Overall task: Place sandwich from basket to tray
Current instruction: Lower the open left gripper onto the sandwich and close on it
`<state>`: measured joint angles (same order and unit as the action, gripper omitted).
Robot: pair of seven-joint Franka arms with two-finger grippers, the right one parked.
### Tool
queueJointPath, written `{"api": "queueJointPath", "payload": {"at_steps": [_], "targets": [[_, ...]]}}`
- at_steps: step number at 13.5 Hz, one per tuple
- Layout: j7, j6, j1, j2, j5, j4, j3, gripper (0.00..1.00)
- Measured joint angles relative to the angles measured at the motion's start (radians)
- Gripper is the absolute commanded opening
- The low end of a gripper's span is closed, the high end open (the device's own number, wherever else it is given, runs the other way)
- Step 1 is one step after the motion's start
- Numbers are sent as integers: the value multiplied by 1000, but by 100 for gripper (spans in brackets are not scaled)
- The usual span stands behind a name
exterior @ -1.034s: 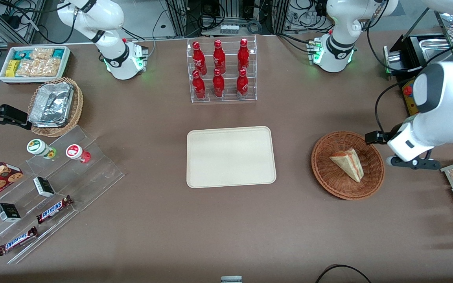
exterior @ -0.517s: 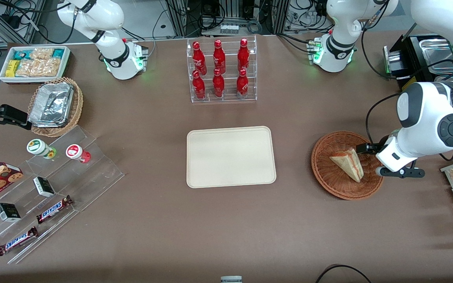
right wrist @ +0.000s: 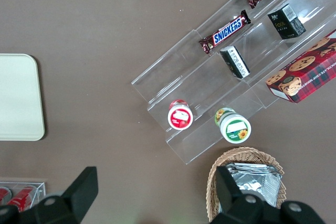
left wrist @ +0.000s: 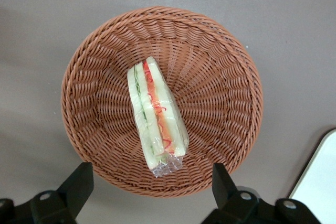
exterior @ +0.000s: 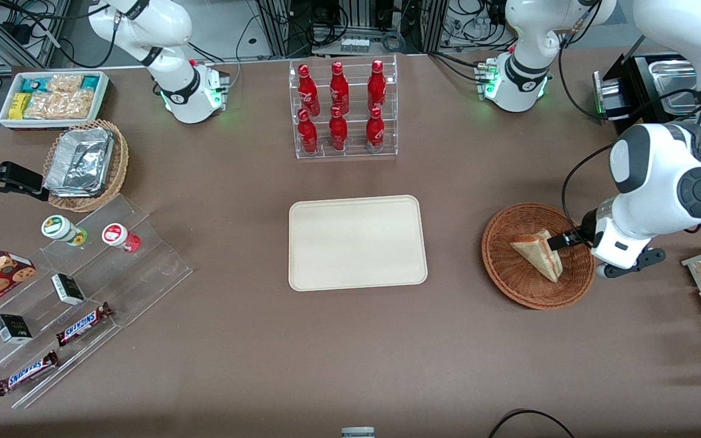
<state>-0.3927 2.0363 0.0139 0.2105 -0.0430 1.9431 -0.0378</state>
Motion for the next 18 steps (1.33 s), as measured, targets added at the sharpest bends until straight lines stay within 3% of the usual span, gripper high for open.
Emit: {"api": "queueJointPath", "payload": {"at_steps": [11,18], "targets": [[-252,273,10,-16,-1,203,-6,100],[-296,372,28,2,-1,261,-8,100]]}}
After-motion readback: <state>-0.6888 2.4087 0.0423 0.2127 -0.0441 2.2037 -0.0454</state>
